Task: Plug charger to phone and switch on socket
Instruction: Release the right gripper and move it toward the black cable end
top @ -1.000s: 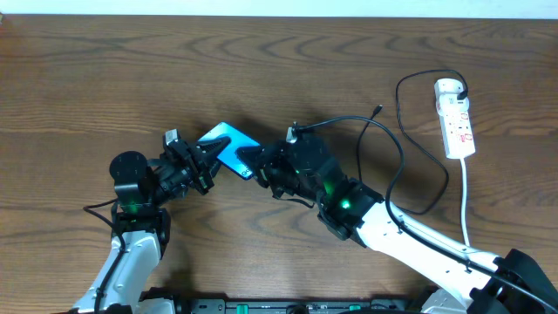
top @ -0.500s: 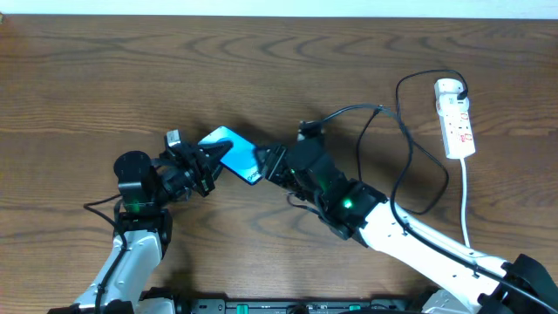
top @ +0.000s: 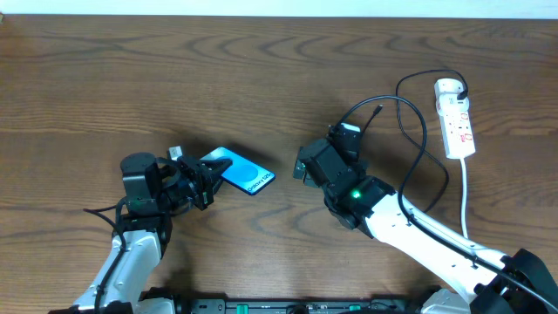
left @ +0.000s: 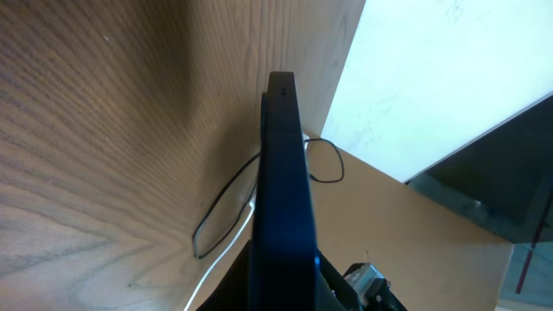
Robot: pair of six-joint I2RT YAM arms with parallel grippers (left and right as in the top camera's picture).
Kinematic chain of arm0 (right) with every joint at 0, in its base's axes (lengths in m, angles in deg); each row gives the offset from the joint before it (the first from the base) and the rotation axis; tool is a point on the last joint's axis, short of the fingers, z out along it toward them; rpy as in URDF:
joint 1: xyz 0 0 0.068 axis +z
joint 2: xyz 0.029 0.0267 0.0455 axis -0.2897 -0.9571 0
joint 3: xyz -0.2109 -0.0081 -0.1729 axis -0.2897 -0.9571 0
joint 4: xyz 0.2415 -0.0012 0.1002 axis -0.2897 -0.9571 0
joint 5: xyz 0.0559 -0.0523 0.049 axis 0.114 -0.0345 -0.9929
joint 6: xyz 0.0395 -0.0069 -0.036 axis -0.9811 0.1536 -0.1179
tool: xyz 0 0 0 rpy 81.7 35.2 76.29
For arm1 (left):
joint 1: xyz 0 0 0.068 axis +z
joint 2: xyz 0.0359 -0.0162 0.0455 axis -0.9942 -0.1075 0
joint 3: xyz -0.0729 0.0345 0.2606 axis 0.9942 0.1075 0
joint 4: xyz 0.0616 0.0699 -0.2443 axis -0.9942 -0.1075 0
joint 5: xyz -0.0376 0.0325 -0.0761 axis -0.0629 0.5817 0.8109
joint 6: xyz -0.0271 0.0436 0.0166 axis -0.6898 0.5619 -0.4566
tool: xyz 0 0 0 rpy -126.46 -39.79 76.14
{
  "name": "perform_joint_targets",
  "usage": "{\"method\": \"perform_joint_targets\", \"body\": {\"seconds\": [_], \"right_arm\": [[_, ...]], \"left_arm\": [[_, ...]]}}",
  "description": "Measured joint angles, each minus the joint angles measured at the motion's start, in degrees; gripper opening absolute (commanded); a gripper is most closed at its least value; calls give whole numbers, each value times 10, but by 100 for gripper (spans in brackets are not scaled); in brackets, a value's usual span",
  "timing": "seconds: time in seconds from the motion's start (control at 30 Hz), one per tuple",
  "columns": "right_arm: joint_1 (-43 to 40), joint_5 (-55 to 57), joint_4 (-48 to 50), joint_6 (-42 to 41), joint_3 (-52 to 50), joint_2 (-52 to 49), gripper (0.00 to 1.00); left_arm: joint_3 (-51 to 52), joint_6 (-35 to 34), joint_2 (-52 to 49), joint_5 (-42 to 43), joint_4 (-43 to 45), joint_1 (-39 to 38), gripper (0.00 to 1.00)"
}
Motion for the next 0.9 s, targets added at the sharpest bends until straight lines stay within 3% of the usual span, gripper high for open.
{"method": "perform_joint_targets", "body": {"seconds": [0.23, 0.33, 0.47, 0.7, 0.9], "right_arm": [[-7, 31, 80, 17, -2, 0, 99], [-27, 17, 95, 46, 0, 0, 85], [-62, -21, 34, 75, 33, -1, 80], [-157, -58, -187, 88, 203, -18, 76], [-211, -73, -300, 89, 312, -119, 73]], "left_arm": [[0, 8, 0, -5, 0, 0, 7], [0, 8, 0, -9, 0, 0, 7], [0, 8, 0, -14, -1, 0, 7], [0, 8, 0, -18, -1, 0, 7], [0, 8, 0, -28, -2, 0, 7]]}}
